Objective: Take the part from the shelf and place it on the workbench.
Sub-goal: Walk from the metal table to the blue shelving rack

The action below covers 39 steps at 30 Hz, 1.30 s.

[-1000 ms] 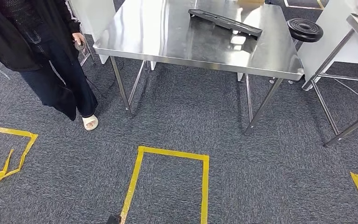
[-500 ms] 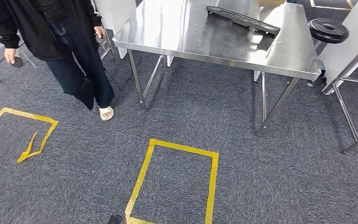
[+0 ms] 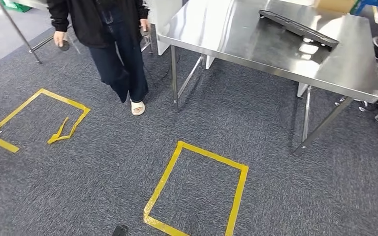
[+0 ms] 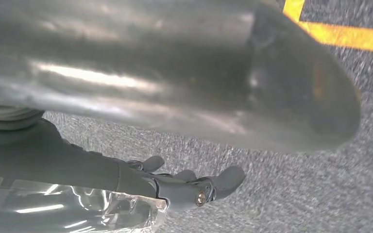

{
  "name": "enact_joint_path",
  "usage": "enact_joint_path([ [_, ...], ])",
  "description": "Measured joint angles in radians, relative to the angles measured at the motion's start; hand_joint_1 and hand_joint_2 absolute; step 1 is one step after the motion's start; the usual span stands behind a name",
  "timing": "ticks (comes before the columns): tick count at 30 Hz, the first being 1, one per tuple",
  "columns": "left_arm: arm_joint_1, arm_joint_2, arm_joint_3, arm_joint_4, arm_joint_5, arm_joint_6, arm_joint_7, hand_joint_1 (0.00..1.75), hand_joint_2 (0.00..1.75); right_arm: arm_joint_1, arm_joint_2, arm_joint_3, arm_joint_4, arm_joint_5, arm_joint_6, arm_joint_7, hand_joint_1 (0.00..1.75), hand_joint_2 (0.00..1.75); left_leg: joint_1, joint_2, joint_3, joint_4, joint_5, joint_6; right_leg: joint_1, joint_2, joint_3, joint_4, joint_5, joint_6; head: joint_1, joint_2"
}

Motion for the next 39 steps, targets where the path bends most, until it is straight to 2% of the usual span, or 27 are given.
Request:
enact_joint_path([
  [1,-0.001,0.000,0.000,0.000,0.001,0.000,0.000,0.00,0.00,0.000,0.000,0.000,0.000,0.002,0.001,0.000,0.00,0.00,0.003,-0.011,-0.004,-0.004,0.007,0.009,-0.002,0.026,-0.017,0.037,-0.023,-0.001,0.002,0.000],
  [3,-0.003,-0.001,0.000,0.000,0.001,0.000,-0.002,0.00,0.00,0.002,0.000,0.000,0.000,0.007,0.006,0.001,0.00,0.00,0.005,-0.035,-0.015,-0.005,0.016,0.017,-0.006,0.080,-0.074,0.165,-0.088,-0.008,0.004,0.000],
  [5,-0.001,-0.002,0.001,0.000,0.002,0.000,-0.004,0.00,0.00,0.004,-0.001,0.000,0.000,0.011,0.013,0.004,0.00,0.00,0.005,-0.062,-0.024,-0.005,0.024,0.016,-0.006,0.098,-0.115,0.267,-0.125,-0.005,0.005,0.000],
  [6,0.001,-0.002,0.002,0.000,0.002,0.000,-0.005,0.00,0.00,0.004,-0.001,0.000,0.000,0.014,0.016,0.005,0.00,0.00,0.006,-0.075,-0.027,-0.004,0.026,0.013,-0.008,0.101,-0.111,0.268,-0.121,0.002,0.005,0.000],
  [8,0.003,-0.002,0.003,0.000,0.002,0.000,-0.007,0.00,0.00,0.003,-0.001,0.001,0.000,0.020,0.022,0.006,0.00,0.00,0.008,-0.101,-0.029,-0.003,0.031,0.007,-0.014,0.114,-0.047,0.151,-0.071,0.022,0.005,0.000],
  [9,0.002,-0.002,0.004,0.000,0.003,0.000,-0.007,0.00,0.00,0.002,-0.001,0.002,0.000,0.024,0.027,0.006,0.00,0.00,0.007,-0.113,-0.030,-0.001,0.033,0.001,-0.017,0.135,-0.010,0.077,-0.048,0.029,0.006,0.000],
  [10,0.002,-0.002,0.004,0.000,0.003,0.000,-0.008,0.00,0.00,0.002,0.000,0.003,0.000,0.029,0.032,0.006,0.00,0.00,0.006,-0.125,-0.033,0.000,0.036,-0.005,-0.021,0.153,0.018,0.017,-0.030,0.030,0.006,0.000],
  [12,0.002,-0.002,0.005,0.000,0.003,-0.002,-0.008,0.00,0.00,0.001,0.001,0.006,0.000,0.039,0.044,0.007,0.00,0.00,0.004,-0.144,-0.039,-0.003,0.043,-0.020,-0.019,0.170,0.036,-0.024,-0.020,0.022,0.007,0.000],
  [13,0.003,-0.001,0.006,0.000,0.003,-0.002,-0.008,0.00,0.00,0.000,0.002,0.009,0.000,0.044,0.050,0.008,0.00,0.00,0.006,-0.153,-0.042,-0.007,0.049,-0.029,-0.018,0.160,0.036,-0.024,-0.016,0.013,0.006,0.000],
  [14,0.005,-0.001,0.007,0.000,0.003,-0.003,-0.008,0.00,0.00,-0.002,0.002,0.012,0.000,0.048,0.054,0.009,0.00,0.00,0.008,-0.148,-0.046,-0.007,0.050,-0.035,-0.019,0.150,0.038,-0.025,-0.012,0.005,0.006,0.000],
  [15,0.006,-0.001,0.008,0.000,0.003,-0.003,-0.008,0.00,0.00,-0.004,0.003,0.016,0.000,0.052,0.058,0.010,0.00,0.00,0.008,-0.129,-0.054,0.006,0.040,-0.039,-0.019,0.140,0.038,-0.027,-0.007,-0.004,0.004,0.000],
  [16,0.006,0.000,0.009,0.000,0.003,-0.003,-0.008,0.00,0.00,-0.006,0.003,0.020,0.000,0.054,0.061,0.010,0.00,0.00,0.008,-0.102,-0.071,0.039,0.019,-0.041,-0.020,0.129,0.037,-0.028,-0.004,-0.014,0.002,0.000],
  [18,0.004,0.000,0.011,0.000,0.003,-0.004,-0.008,0.00,0.00,-0.005,0.004,0.025,0.000,0.060,0.072,0.010,0.00,0.00,0.007,-0.054,-0.127,0.161,-0.050,-0.042,-0.016,0.103,0.034,-0.029,-0.002,-0.026,-0.003,0.000],
  [20,0.005,0.000,0.012,0.000,0.004,-0.004,-0.008,0.00,0.00,-0.004,0.004,0.028,0.000,0.067,0.086,0.010,0.00,0.00,0.007,-0.043,-0.176,0.274,-0.093,-0.044,-0.009,0.073,0.032,-0.029,-0.003,-0.028,-0.003,0.000],
  [21,0.006,0.000,0.013,0.000,0.005,-0.005,-0.008,0.00,0.00,-0.004,0.004,0.030,0.000,0.070,0.092,0.010,0.00,0.00,0.008,-0.040,-0.176,0.284,-0.089,-0.044,-0.007,0.059,0.032,-0.028,-0.003,-0.029,-0.004,0.000],
  [22,0.008,0.001,0.014,0.000,0.006,-0.005,-0.008,0.00,0.00,-0.006,0.004,0.032,0.000,0.074,0.097,0.012,0.00,0.00,0.008,-0.035,-0.156,0.253,-0.068,-0.042,-0.006,0.046,0.032,-0.028,-0.003,-0.029,-0.004,0.000],
  [23,0.008,0.001,0.014,0.000,0.006,-0.005,-0.008,0.00,0.00,-0.008,0.005,0.035,0.000,0.079,0.101,0.014,0.00,0.00,0.007,-0.022,-0.118,0.190,-0.037,-0.039,-0.005,0.035,0.034,-0.028,-0.004,-0.029,-0.004,0.000],
  [25,0.005,0.002,0.015,0.000,0.006,-0.005,-0.007,0.00,0.00,-0.012,0.005,0.044,0.000,0.094,0.105,0.021,0.00,0.00,0.002,0.018,-0.045,0.060,0.004,-0.032,0.002,0.015,0.035,-0.027,-0.007,-0.025,-0.003,0.000],
  [27,0.003,0.002,0.015,0.000,0.009,-0.005,-0.005,0.00,0.00,-0.015,0.005,0.055,0.000,0.116,0.105,0.032,0.00,0.00,-0.006,0.033,-0.023,0.010,0.013,-0.022,0.010,-0.003,0.035,-0.025,-0.010,-0.019,0.001,0.000],
  [29,0.006,0.003,0.017,0.000,0.015,-0.004,-0.003,0.00,0.00,-0.019,0.005,0.069,0.000,0.139,0.105,0.045,0.00,0.00,-0.009,0.010,-0.029,0.006,0.019,-0.009,0.010,-0.017,0.033,-0.024,-0.012,-0.011,0.003,0.000],
  [31,0.008,0.004,0.021,0.000,0.021,-0.001,-0.003,0.00,0.00,-0.024,0.005,0.083,0.000,0.158,0.105,0.054,0.00,0.00,-0.006,-0.011,-0.031,-0.001,0.029,0.006,0.007,0.019,0.016,0.012,-0.035,-0.007,0.004,0.000],
  [33,0.007,0.003,0.024,0.000,0.024,0.002,-0.005,0.00,0.00,-0.024,0.005,0.095,0.001,0.170,0.107,0.064,0.00,0.00,-0.004,-0.034,-0.036,-0.004,0.036,0.017,0.004,0.077,-0.037,0.128,-0.091,-0.012,0.007,0.000],
  [35,0.009,0.002,0.025,0.000,0.025,0.004,-0.007,0.00,0.00,-0.022,0.004,0.104,0.001,0.179,0.109,0.073,0.00,0.00,-0.004,-0.061,-0.042,-0.004,0.041,0.021,0.003,0.098,-0.097,0.256,-0.137,-0.013,0.008,0.000],
  [36,0.011,0.002,0.025,0.000,0.026,0.005,-0.008,0.00,0.00,-0.021,0.004,0.108,0.001,0.183,0.109,0.076,0.00,0.00,-0.004,-0.074,-0.044,-0.003,0.043,0.020,0.002,0.101,-0.108,0.278,-0.139,-0.008,0.008,0.000],
  [37,0.013,0.002,0.026,0.000,0.026,0.006,-0.008,0.00,0.00,-0.020,0.004,0.111,0.001,0.186,0.110,0.078,0.00,0.00,-0.003,-0.089,-0.045,-0.003,0.045,0.018,0.000,0.103,-0.098,0.256,-0.123,0.000,0.008,0.000],
  [38,0.014,0.002,0.027,0.000,0.026,0.007,-0.008,0.00,0.00,-0.020,0.004,0.116,0.001,0.189,0.110,0.079,0.00,0.00,-0.002,-0.103,-0.046,-0.003,0.047,0.015,-0.003,0.110,-0.069,0.194,-0.094,0.010,0.008,0.000],
  [39,0.015,0.002,0.027,0.000,0.026,0.007,-0.008,0.00,0.00,-0.020,0.003,0.120,0.001,0.192,0.110,0.081,0.00,0.00,-0.002,-0.116,-0.046,-0.003,0.050,0.011,-0.008,0.130,-0.031,0.115,-0.064,0.019,0.009,0.000],
])
